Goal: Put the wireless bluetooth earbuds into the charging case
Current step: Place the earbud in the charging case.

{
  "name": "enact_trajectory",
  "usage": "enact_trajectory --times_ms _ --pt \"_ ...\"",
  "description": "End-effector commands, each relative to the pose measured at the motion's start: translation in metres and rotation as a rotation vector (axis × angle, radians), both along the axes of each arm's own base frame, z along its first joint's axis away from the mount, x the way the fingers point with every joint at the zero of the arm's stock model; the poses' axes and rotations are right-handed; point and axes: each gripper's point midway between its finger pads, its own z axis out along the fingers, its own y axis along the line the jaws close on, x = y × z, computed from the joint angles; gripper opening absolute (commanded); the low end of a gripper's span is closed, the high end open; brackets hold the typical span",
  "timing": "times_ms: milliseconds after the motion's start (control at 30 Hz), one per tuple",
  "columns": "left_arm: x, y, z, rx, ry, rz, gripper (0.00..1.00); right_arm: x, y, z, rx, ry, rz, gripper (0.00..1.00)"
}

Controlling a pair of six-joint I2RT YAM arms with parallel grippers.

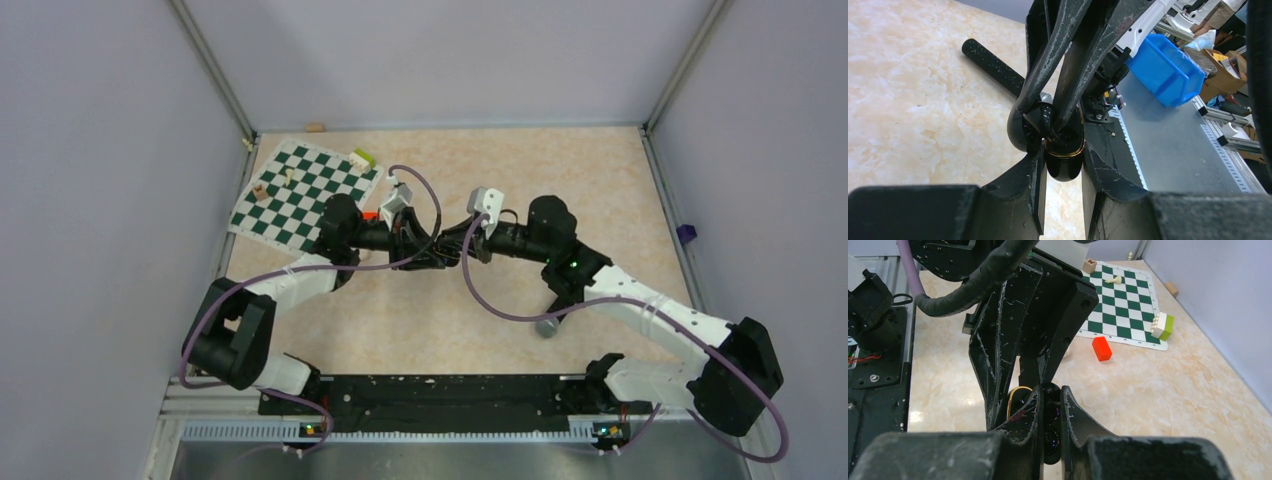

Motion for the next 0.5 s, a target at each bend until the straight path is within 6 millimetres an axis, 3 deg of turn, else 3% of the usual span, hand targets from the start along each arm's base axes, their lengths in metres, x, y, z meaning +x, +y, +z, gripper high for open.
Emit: enact_trajectory --times_ms 0,200,467 --pt "-0.002 0.002 0.022 -0.056 -0.106 0.001 0.00 -0.001 0.008 -0.005 -0.003 0.006 -0.013 0.00" --pt "0.005 0.005 0.024 -0.073 -0.112 0.041 0.00 0.010 0.005 0.001 0.027 0.097 -0.103 0.00" --pt "0.014 0.010 0.026 -0.085 -0.117 0.091 0.00 0.010 0.010 -0.008 0.012 0.159 -0.121 0.00"
